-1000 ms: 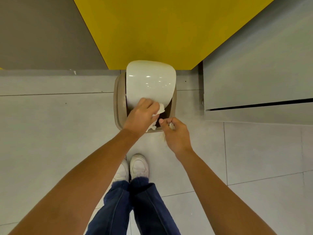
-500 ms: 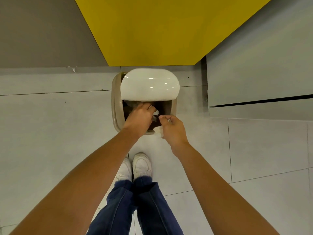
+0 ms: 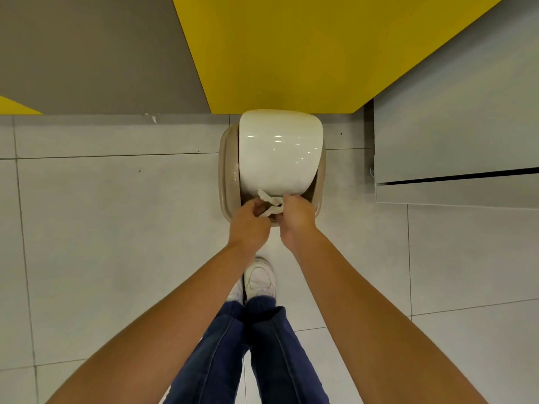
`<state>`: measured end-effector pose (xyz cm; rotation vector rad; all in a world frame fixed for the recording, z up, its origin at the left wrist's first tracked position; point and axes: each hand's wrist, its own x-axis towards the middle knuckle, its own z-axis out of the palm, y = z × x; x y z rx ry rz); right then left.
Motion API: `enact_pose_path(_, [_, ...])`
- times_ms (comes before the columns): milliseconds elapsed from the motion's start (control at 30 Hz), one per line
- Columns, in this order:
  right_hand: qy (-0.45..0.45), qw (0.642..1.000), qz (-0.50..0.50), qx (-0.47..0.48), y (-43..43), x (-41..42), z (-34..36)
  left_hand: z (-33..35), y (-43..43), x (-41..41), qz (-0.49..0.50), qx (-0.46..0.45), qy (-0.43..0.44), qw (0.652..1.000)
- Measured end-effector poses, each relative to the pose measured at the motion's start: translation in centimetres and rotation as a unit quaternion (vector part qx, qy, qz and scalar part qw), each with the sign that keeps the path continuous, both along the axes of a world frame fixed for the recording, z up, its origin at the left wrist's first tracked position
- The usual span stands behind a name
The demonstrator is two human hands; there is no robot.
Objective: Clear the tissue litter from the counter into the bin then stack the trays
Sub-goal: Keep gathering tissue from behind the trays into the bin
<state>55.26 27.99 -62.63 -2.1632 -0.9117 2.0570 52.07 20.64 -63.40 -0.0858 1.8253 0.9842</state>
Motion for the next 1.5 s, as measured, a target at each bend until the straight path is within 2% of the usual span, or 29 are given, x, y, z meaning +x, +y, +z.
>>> enact_pose_path(100, [0.002,1.0,0.021,0.001,-0.2,-0.1,1.0,1.2,-0.3,0.1,0.012,-0.011,-0.012,1.0])
enact_pose_path(400, [-0.032,0.992,0.122,0.006,-0.2,0.6,5.7,6.2,-1.7,-0.6,0.005,-0.036,0.074,0.997])
enact_pose_path(533, [-0.032,0.986,0.159,0.029,-0.5,0.9,9.4,9.5,-2.1,-1.0,-0.016,-0.042,0.118,0.992])
enact_pose_path(600, [-0.028,0.977,0.197,0.07,-0.8,1.1,11.6,11.7,-2.1,-1.1,-0.027,-0.036,0.134,0.99])
enact_pose_path(867, [-0.003,0.902,0.345,0.257,-0.3,0.4,22.1,22.9,-2.1,-3.0,-0.048,0.015,0.201,0.978])
enact_pose_path(1100, [0.035,0.837,0.414,0.356,0.2,-2.5,32.5,34.2,-3.2,-5.6,-0.056,0.054,0.288,0.954])
enact_pose_path(1500, [0.136,0.727,0.43,0.518,-0.5,-9.1,48.8,49.4,-7.1,-10.1,0.014,0.114,0.432,0.894])
